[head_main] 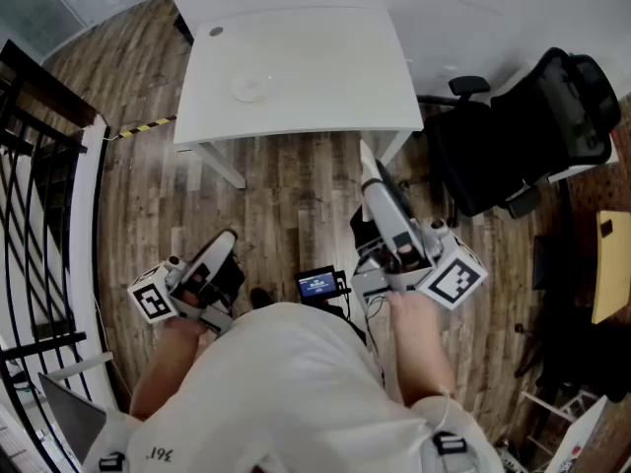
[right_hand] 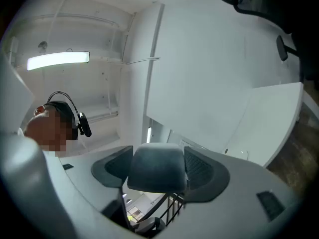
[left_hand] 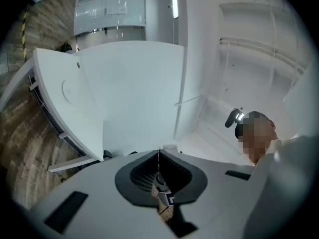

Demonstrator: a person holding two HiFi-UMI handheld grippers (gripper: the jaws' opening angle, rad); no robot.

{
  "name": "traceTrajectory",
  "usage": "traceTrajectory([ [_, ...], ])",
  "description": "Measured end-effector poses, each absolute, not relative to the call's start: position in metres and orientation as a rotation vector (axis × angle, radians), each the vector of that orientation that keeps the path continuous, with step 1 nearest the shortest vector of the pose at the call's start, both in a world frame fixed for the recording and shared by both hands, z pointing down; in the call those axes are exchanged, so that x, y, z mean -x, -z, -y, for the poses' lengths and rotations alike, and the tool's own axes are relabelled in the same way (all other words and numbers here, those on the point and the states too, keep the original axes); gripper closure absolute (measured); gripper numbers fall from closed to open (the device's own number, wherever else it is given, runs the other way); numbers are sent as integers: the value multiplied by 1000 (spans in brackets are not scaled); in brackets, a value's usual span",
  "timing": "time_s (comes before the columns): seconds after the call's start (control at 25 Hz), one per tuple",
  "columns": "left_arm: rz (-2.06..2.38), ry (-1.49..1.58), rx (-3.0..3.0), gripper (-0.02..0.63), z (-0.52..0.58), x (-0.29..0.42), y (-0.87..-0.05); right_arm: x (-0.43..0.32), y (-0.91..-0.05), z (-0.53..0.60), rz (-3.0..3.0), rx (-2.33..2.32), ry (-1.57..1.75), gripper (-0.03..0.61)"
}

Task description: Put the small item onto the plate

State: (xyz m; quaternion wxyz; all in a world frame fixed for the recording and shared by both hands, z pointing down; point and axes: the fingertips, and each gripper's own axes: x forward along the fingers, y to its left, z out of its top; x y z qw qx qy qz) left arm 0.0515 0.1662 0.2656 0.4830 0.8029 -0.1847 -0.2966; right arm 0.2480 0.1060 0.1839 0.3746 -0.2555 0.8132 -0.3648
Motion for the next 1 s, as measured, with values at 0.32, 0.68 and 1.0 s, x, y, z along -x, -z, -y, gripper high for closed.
traceTrajectory([
  [0.32,508,775,-1983,607,-169,21,-273,-192,-171,-113,-2202,707,812,253],
  [0.68,453,805,-1950,607,-180,41,-281,-150,-189,-123,-2274,824,842,253],
  [1.0,424,805,-1959,607,-184,55,-281,-134,-195,-127,-2246,854,870,253],
])
